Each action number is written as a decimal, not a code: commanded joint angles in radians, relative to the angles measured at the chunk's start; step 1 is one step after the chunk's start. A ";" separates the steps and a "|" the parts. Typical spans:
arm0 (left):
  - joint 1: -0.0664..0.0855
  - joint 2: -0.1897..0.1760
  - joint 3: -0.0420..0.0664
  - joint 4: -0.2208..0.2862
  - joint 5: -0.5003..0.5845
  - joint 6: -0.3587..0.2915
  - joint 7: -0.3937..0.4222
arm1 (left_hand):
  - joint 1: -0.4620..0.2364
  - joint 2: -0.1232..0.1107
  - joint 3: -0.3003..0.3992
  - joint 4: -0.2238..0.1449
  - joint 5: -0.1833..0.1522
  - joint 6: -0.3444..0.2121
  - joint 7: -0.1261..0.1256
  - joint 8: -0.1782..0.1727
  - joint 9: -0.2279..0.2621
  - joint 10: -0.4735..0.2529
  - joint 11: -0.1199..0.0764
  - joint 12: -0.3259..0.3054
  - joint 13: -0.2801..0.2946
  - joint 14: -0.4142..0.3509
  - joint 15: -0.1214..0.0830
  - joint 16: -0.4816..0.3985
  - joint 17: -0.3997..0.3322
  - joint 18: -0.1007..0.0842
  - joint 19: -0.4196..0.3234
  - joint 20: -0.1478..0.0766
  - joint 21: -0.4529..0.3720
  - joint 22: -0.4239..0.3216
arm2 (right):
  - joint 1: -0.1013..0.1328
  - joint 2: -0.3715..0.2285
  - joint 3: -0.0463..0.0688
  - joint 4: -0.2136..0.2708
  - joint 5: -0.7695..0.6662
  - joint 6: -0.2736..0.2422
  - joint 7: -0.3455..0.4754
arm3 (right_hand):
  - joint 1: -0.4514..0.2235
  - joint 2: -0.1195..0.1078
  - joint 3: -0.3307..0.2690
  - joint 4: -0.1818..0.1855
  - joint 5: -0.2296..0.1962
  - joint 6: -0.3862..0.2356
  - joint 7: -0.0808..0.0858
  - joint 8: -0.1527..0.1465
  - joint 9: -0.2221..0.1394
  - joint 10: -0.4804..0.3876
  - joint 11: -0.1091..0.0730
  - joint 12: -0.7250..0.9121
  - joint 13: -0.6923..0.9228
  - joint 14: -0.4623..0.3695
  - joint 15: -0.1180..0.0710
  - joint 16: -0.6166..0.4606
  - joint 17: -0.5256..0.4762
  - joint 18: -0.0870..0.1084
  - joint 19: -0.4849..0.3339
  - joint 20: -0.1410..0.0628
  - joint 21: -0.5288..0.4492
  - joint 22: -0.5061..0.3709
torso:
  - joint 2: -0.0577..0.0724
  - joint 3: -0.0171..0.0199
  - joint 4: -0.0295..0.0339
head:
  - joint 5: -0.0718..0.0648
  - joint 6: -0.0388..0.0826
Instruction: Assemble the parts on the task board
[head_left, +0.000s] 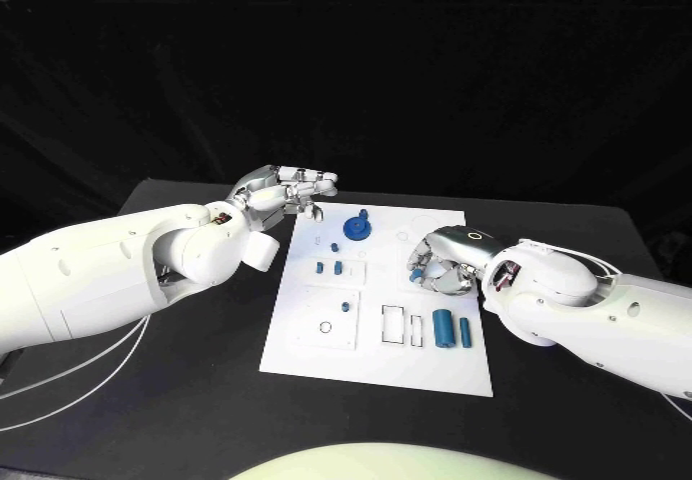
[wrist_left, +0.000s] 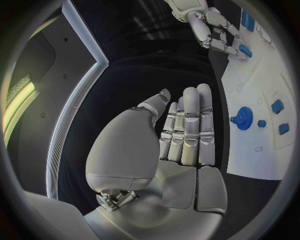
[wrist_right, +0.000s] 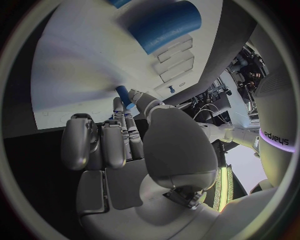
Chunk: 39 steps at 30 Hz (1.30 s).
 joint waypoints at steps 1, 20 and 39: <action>0.000 0.001 0.000 0.001 -0.002 0.019 0.005 | 0.000 0.007 -0.007 0.000 -0.002 -0.005 -0.001 -0.004 -0.001 -0.008 -0.003 0.006 0.001 -0.006 0.001 -0.004 -0.001 0.012 0.003 0.007 -0.007 -0.002 | -0.003 0.005 -0.002 0.000 -0.004 -0.001 -0.001 | 0.008 0.017 0.010 0.000 0.001 0.019 -0.003 0.009 0.004 0.017 -0.005 0.012 0.006 0.056 -0.007 0.006 0.026 -0.009 0.009 -0.005 0.012 0.009 | 0.000 0.0006 -0.0012 | 0.001 0.000; 0.000 0.002 0.000 0.000 -0.002 0.021 0.002 | 0.000 0.007 -0.007 0.000 -0.002 -0.005 -0.001 -0.004 -0.001 -0.008 -0.003 0.006 0.001 -0.006 0.001 -0.004 -0.001 0.012 0.003 0.007 -0.007 -0.002 | -0.003 0.002 -0.002 0.005 -0.042 -0.104 -0.045 | 0.032 0.063 0.009 -0.008 -0.033 0.086 -0.026 0.049 0.040 0.059 -0.030 0.050 0.026 0.060 -0.027 0.019 0.036 -0.012 0.016 -0.024 0.029 0.030 | -0.001 0.0001 -0.0002 | -0.002 -0.003; 0.000 0.007 0.000 -0.011 -0.002 0.023 0.000 | -0.001 0.010 -0.010 -0.001 -0.002 -0.006 -0.001 -0.003 -0.001 -0.009 -0.002 0.009 0.002 -0.007 0.001 -0.003 -0.001 0.013 0.004 0.007 -0.009 -0.003 | 0.049 -0.076 0.014 0.183 0.037 -0.150 -0.012 | 0.029 0.057 0.005 -0.010 -0.034 0.086 -0.025 0.050 0.044 0.057 -0.028 0.050 0.026 0.060 -0.026 0.020 0.036 -0.013 0.017 -0.024 0.033 0.035 | 0.000 0.0000 -0.0002 | 0.012 -0.001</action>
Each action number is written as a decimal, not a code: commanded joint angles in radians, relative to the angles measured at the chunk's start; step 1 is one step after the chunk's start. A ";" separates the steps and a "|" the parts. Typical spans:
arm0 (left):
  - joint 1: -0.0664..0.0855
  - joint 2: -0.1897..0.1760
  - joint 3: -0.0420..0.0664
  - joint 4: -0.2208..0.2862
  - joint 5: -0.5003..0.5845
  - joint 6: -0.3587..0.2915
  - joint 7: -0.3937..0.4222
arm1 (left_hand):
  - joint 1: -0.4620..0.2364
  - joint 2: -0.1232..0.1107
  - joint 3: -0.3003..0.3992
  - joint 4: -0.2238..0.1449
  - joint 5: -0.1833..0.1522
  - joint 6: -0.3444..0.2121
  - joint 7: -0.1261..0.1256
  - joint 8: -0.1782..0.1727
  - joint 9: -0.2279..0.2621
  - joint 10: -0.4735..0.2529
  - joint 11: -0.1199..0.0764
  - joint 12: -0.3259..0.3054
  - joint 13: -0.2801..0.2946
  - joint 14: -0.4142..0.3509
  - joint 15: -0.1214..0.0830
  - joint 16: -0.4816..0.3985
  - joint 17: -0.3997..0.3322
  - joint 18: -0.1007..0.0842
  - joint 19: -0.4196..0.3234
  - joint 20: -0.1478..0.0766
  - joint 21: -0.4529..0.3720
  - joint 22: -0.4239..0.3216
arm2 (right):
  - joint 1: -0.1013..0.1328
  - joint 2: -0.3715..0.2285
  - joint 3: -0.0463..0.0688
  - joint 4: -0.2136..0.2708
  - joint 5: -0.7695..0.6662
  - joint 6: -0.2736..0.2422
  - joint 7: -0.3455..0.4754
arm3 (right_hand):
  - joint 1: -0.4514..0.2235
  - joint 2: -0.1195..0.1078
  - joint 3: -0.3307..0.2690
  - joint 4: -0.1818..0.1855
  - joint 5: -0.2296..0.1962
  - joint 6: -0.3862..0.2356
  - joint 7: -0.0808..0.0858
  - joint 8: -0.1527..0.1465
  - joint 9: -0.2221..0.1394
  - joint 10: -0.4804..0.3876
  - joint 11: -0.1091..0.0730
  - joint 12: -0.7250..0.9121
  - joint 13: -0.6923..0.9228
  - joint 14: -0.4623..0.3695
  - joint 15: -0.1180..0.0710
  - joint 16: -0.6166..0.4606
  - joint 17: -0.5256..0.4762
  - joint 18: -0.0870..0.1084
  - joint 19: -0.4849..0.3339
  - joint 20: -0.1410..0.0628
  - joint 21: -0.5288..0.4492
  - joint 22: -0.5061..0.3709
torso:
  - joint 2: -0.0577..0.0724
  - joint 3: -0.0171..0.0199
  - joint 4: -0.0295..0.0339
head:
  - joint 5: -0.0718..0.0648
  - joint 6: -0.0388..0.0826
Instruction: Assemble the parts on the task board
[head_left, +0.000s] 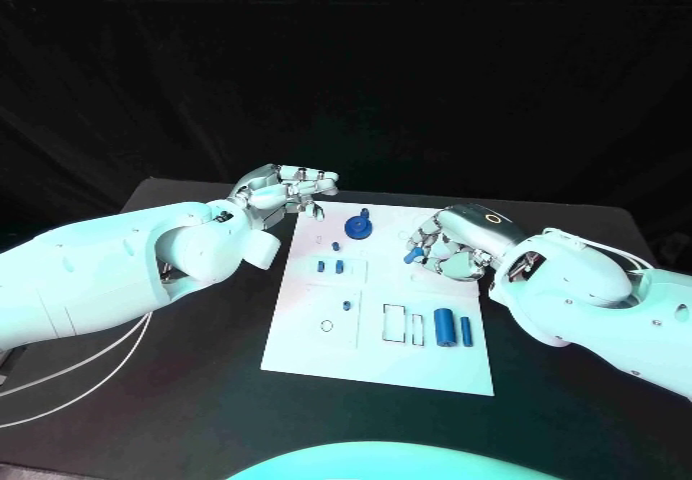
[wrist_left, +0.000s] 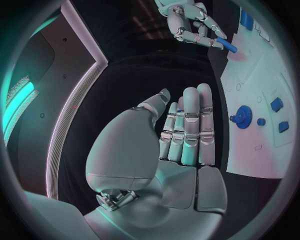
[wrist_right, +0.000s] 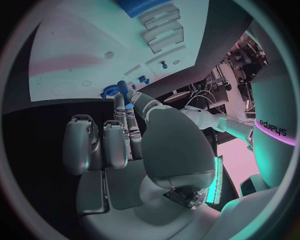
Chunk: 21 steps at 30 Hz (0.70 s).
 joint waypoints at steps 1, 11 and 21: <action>0.000 0.004 0.000 0.000 -0.002 0.021 0.006 | -0.001 0.010 -0.004 0.001 -0.002 -0.006 -0.001 -0.003 -0.001 -0.006 0.001 0.003 0.001 -0.007 0.001 -0.003 -0.001 0.013 0.000 0.004 -0.004 -0.001 | 0.002 0.006 0.001 0.030 0.034 -0.027 0.014 | -0.002 -0.001 -0.002 -0.004 -0.001 0.012 -0.001 0.014 0.029 -0.003 0.000 0.002 0.001 0.060 -0.004 0.006 0.036 -0.014 0.001 -0.008 0.003 0.001 | 0.001 0.0005 0.0001 | 0.007 0.001; 0.000 0.013 0.000 -0.006 -0.002 0.023 0.007 | -0.001 0.010 -0.004 0.001 -0.002 -0.006 -0.001 -0.003 -0.001 -0.006 0.001 0.003 0.001 -0.007 0.001 -0.003 -0.001 0.013 0.000 0.004 -0.004 -0.001 | -0.045 0.114 -0.005 0.078 0.012 -0.014 0.024 | -0.002 -0.001 -0.003 -0.005 0.000 0.012 -0.001 0.014 0.029 -0.003 0.000 0.002 0.001 0.059 -0.004 0.005 0.035 -0.013 0.000 -0.008 0.002 0.000 | 0.000 -0.0002 0.0016 | 0.037 -0.005; 0.000 0.027 0.000 -0.014 -0.002 0.024 0.009 | -0.001 0.012 -0.005 0.001 -0.002 -0.007 -0.001 -0.002 -0.001 -0.007 0.001 0.004 0.001 -0.007 0.001 -0.003 -0.001 0.013 0.001 0.004 -0.005 -0.002 | -0.139 0.223 -0.012 0.023 0.003 -0.003 0.040 | -0.001 -0.001 -0.002 -0.005 0.001 0.012 0.000 0.014 0.030 -0.004 0.000 0.002 0.001 0.059 -0.004 0.004 0.034 -0.013 -0.001 -0.008 -0.001 -0.002 | 0.002 0.0001 0.0004 | 0.064 -0.022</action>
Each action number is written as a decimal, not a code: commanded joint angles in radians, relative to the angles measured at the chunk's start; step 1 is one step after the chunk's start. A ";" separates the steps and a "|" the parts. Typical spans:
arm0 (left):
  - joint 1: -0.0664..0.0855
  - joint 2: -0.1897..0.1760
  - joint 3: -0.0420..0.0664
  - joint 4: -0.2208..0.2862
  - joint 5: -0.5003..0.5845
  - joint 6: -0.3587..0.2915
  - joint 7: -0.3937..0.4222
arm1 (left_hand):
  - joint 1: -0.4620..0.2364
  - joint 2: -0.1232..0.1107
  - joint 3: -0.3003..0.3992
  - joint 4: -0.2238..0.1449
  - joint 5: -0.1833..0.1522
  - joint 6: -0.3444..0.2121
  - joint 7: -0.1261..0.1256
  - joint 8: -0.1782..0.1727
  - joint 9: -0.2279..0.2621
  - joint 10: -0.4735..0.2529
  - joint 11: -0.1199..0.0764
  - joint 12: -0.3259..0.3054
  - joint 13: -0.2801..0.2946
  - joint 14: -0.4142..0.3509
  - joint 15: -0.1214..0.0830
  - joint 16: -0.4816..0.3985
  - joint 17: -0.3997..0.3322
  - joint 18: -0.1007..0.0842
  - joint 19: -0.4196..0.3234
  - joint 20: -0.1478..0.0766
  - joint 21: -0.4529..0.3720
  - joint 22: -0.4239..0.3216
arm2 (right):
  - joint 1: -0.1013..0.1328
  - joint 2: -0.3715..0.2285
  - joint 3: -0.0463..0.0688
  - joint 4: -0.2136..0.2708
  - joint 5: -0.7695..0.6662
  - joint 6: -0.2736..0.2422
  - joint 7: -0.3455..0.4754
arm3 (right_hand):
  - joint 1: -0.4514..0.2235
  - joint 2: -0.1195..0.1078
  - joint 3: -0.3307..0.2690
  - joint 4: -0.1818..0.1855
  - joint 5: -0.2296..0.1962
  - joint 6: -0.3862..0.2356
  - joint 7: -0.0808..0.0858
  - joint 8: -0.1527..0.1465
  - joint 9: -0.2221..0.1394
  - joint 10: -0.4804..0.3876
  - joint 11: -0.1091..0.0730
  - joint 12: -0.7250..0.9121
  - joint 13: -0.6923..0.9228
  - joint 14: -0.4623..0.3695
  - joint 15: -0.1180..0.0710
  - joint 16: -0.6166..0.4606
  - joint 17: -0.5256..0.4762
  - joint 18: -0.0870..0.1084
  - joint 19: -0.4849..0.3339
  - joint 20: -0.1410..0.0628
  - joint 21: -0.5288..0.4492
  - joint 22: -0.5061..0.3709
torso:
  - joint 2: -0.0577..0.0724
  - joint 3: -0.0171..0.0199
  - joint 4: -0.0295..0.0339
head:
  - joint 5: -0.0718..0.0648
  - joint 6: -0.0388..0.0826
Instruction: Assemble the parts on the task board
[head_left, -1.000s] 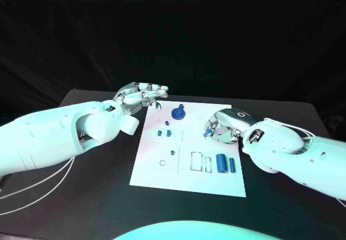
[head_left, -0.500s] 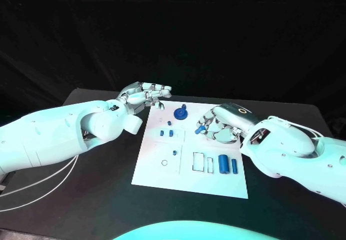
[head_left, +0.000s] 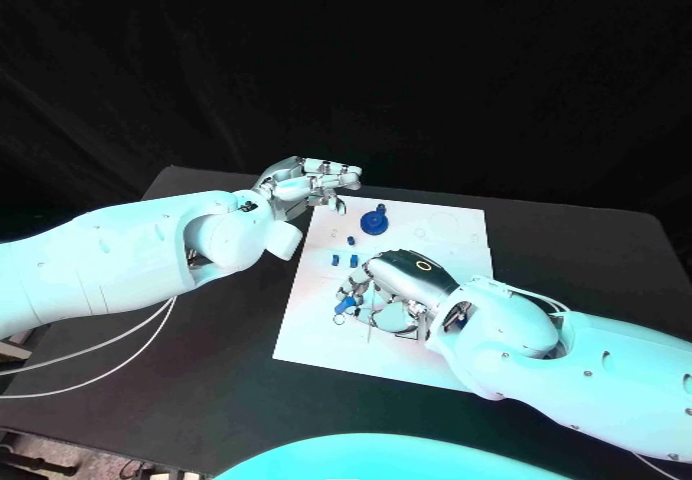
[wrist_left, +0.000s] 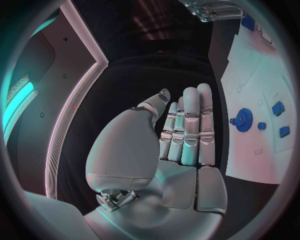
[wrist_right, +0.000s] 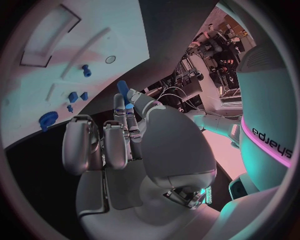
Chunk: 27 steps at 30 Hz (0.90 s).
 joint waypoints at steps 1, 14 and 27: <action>0.000 0.004 0.000 0.000 -0.002 0.021 0.010 | -0.001 0.012 -0.005 0.001 -0.002 -0.007 -0.001 -0.002 -0.001 -0.007 0.001 0.004 0.001 -0.007 0.001 -0.003 -0.001 0.013 0.001 0.004 -0.005 -0.002 | -0.022 0.022 0.000 -0.027 -0.016 0.006 0.017 | -0.001 0.000 -0.001 -0.004 0.005 0.011 0.000 0.014 0.030 -0.004 -0.001 0.002 0.001 0.059 -0.004 0.004 0.034 -0.013 -0.001 -0.008 -0.001 -0.002 | 0.001 0.0009 -0.0039 | 0.014 -0.008; 0.000 0.005 0.000 0.001 -0.002 0.022 0.009 | -0.001 0.012 -0.005 0.001 -0.002 -0.007 -0.001 -0.002 -0.001 -0.007 0.001 0.004 0.001 -0.007 0.001 -0.003 -0.001 0.013 0.001 0.004 -0.005 -0.002 | -0.059 0.070 -0.001 -0.113 -0.031 0.017 0.014 | 0.000 0.000 0.000 -0.004 0.006 0.011 0.001 0.014 0.031 -0.004 -0.001 0.002 0.001 0.059 -0.004 0.005 0.034 -0.013 -0.001 -0.008 -0.001 -0.002 | 0.001 0.0011 -0.0017 | 0.021 -0.017; 0.000 0.006 0.000 0.002 -0.002 0.023 0.008 | -0.001 0.013 -0.006 0.001 -0.002 -0.007 -0.001 -0.002 -0.001 -0.007 0.001 0.005 0.002 -0.008 0.002 -0.003 -0.001 0.013 0.001 0.004 -0.005 -0.002 | -0.063 0.088 -0.001 -0.150 -0.053 0.044 -0.005 | 0.000 0.000 0.000 -0.005 0.007 0.011 0.001 0.014 0.031 -0.004 0.000 0.002 0.002 0.059 -0.004 0.005 0.034 -0.013 -0.001 -0.008 -0.001 -0.002 | 0.001 0.0004 -0.0021 | 0.021 -0.022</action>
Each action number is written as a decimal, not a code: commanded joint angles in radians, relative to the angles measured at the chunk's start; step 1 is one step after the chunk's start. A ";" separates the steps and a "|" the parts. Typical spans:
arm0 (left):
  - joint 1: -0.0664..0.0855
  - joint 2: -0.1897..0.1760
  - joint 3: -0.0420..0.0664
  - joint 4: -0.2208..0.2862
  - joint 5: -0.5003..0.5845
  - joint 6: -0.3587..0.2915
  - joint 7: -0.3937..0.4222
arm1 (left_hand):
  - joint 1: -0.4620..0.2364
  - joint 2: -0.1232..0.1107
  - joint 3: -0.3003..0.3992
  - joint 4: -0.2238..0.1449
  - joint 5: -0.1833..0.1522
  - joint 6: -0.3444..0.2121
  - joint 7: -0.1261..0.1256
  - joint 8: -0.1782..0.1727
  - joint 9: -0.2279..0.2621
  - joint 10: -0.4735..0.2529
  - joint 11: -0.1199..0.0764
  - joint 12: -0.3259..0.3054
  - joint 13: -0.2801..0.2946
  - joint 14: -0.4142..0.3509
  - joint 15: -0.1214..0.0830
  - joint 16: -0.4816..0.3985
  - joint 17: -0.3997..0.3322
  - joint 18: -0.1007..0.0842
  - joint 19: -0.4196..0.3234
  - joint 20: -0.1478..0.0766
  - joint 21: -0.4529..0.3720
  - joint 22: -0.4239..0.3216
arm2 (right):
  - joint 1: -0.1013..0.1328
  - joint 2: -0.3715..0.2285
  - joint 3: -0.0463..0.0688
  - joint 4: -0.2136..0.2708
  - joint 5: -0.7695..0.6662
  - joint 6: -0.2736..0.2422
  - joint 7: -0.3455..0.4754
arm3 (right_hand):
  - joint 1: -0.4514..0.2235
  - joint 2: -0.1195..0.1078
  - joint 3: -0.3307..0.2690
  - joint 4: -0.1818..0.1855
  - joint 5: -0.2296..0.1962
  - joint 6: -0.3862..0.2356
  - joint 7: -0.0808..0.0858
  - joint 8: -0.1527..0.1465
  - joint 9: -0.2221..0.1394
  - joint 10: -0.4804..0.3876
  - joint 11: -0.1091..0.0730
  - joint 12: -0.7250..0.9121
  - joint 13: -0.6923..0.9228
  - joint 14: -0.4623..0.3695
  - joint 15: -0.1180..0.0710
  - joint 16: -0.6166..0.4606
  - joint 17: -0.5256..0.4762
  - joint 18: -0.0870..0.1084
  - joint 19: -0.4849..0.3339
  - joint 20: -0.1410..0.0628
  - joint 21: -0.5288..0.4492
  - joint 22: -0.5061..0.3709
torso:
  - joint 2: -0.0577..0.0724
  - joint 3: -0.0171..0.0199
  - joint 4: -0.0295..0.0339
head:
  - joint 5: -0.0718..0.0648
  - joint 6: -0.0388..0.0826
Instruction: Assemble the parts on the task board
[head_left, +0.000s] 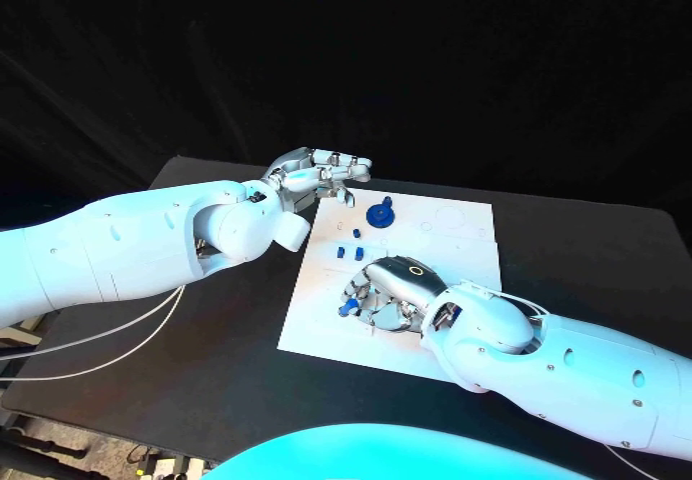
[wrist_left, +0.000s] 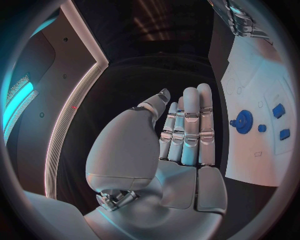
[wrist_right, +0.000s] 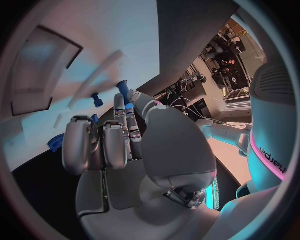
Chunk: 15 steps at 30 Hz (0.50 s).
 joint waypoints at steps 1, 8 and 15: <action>0.000 0.002 0.000 0.002 -0.002 0.021 0.007 | -0.001 0.013 -0.006 0.001 -0.002 -0.007 -0.001 -0.002 -0.001 -0.008 0.001 0.005 0.001 -0.008 0.002 -0.003 -0.001 0.013 0.001 0.004 -0.006 -0.001 | -0.001 0.004 0.000 -0.006 -0.028 0.028 -0.014 | 0.003 0.003 0.000 -0.005 0.004 0.011 0.001 0.014 0.031 -0.006 -0.002 0.002 0.002 0.059 -0.004 0.005 0.034 -0.013 -0.001 -0.008 -0.001 -0.001 | 0.000 -0.0008 -0.0003 | 0.000 -0.001; 0.000 0.001 0.000 0.003 -0.002 0.021 0.006 | -0.001 0.013 -0.006 0.001 -0.002 -0.007 -0.001 -0.002 -0.001 -0.008 0.001 0.005 0.001 -0.008 0.002 -0.003 -0.001 0.013 0.001 0.004 -0.006 -0.001 | -0.001 0.012 -0.001 -0.013 -0.041 0.051 -0.027 | 0.003 0.002 0.000 -0.006 0.005 0.010 0.002 0.014 0.032 -0.006 -0.002 0.002 0.002 0.059 -0.004 0.004 0.034 -0.013 -0.001 -0.008 -0.001 -0.001 | -0.001 -0.0016 -0.0011 | 0.000 -0.003; 0.000 0.000 0.000 0.004 -0.002 0.020 0.005 | -0.001 0.013 -0.006 0.001 -0.002 -0.007 -0.001 -0.002 -0.001 -0.008 0.001 0.005 0.001 -0.008 0.002 -0.003 -0.001 0.013 0.001 0.004 -0.006 -0.001 | -0.001 0.024 -0.003 -0.015 -0.055 0.057 -0.038 | -0.001 -0.003 -0.004 -0.005 0.004 0.004 0.005 0.010 0.033 -0.012 0.001 0.000 0.001 0.059 -0.002 0.003 0.032 -0.012 -0.002 -0.007 -0.003 -0.003 | -0.002 -0.0016 -0.0005 | -0.001 -0.003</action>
